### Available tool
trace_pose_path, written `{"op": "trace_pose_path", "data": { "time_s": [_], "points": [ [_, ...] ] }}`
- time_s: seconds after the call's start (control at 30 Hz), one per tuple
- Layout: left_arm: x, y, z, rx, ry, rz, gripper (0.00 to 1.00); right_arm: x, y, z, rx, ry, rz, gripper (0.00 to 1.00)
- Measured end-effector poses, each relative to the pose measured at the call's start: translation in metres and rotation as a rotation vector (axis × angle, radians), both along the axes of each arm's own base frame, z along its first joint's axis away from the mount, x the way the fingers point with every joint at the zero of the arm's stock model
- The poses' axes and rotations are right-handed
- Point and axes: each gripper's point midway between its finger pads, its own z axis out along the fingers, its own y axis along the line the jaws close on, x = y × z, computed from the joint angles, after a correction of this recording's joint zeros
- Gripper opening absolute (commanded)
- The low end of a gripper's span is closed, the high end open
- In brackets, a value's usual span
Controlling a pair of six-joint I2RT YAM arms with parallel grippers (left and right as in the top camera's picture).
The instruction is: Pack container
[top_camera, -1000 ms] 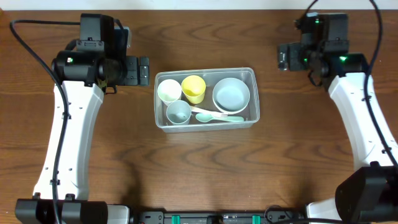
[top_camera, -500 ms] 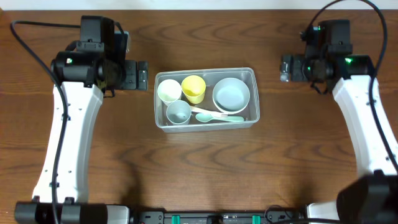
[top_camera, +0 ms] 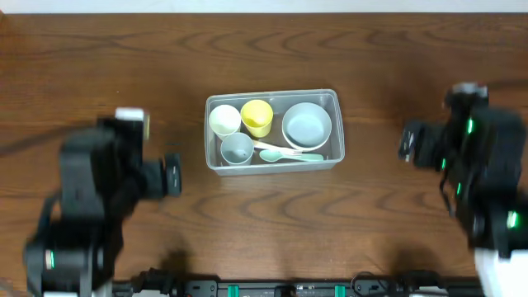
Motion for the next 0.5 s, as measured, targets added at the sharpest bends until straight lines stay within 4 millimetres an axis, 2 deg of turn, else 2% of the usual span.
{"op": "trace_pose_path", "data": {
  "time_s": [0.1,0.23,0.33,0.5],
  "points": [
    [-0.025,0.002,-0.010,-0.012,-0.058,0.007,0.98,-0.033,-0.003,-0.032,0.015,0.000,-0.034,0.99],
    [-0.048,0.003,-0.014,-0.040,-0.164,0.024,0.98,-0.061,-0.010,-0.067,0.031,-0.018,-0.082,0.99],
    [-0.053,0.003,-0.015,-0.050,-0.195,0.030,0.98,-0.070,-0.011,-0.076,0.040,-0.036,-0.095,0.99],
    [-0.053,0.003,-0.017,-0.051,-0.195,0.030,0.98,-0.072,-0.011,-0.072,0.052,-0.067,-0.100,0.99]
  ]
}}
